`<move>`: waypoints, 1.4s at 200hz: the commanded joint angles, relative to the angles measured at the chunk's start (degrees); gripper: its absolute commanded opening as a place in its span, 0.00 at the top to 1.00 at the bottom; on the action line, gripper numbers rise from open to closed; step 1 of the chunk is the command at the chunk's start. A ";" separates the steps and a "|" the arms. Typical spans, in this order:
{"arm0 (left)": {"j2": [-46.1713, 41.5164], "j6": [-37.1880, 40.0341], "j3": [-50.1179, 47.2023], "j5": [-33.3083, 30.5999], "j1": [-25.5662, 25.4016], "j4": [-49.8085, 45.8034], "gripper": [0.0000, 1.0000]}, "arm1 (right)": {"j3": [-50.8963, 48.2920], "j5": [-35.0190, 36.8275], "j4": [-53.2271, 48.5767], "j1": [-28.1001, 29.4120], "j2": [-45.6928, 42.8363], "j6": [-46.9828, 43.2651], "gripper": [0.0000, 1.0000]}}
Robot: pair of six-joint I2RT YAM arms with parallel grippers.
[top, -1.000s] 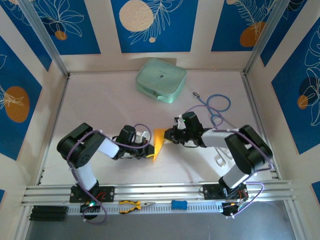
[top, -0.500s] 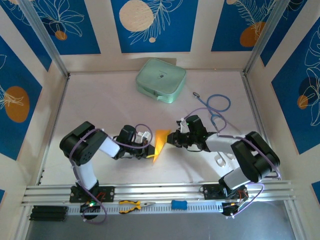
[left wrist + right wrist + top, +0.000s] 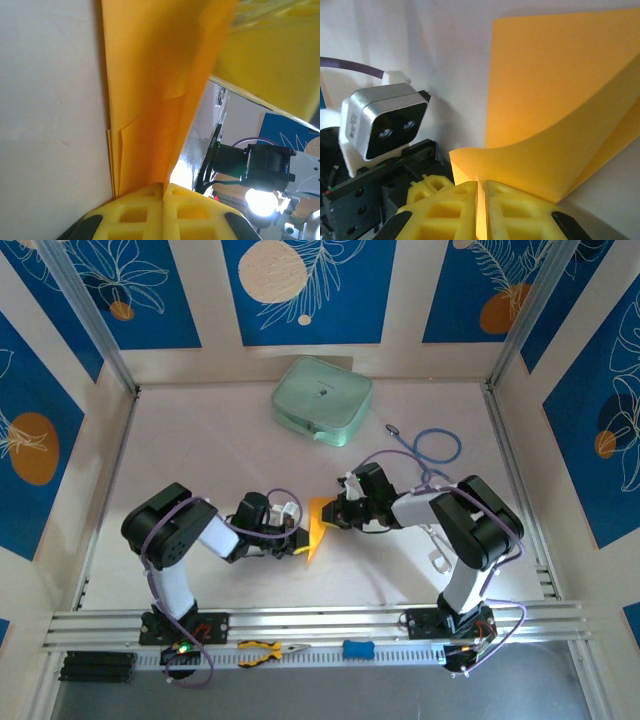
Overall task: Fold a paper plane with a square sheet of paper (pick it up from the middle)
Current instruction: Fold the wing at the bottom-center of the table.
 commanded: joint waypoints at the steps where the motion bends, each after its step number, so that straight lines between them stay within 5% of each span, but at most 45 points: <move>1: 1.85 0.35 -1.94 -3.58 0.35 -5.32 1.00 | 1.61 -1.52 0.88 0.48 2.66 -0.15 0.86; 63: 1.14 2.11 -1.71 -5.89 0.56 -11.48 1.00 | 5.67 4.88 -10.60 1.59 7.35 -0.72 0.89; 117: -5.02 7.86 -0.15 -5.64 0.00 -23.09 0.81 | 6.96 6.96 -13.91 2.35 8.44 -0.28 0.89; 161: -9.41 13.05 2.20 -4.84 -2.01 -31.67 0.82 | 7.49 8.04 -15.33 3.23 7.96 0.20 0.90; 280: -9.06 12.75 3.26 -1.12 -4.83 -28.38 0.96 | 6.13 9.82 -16.56 3.95 7.44 0.67 0.90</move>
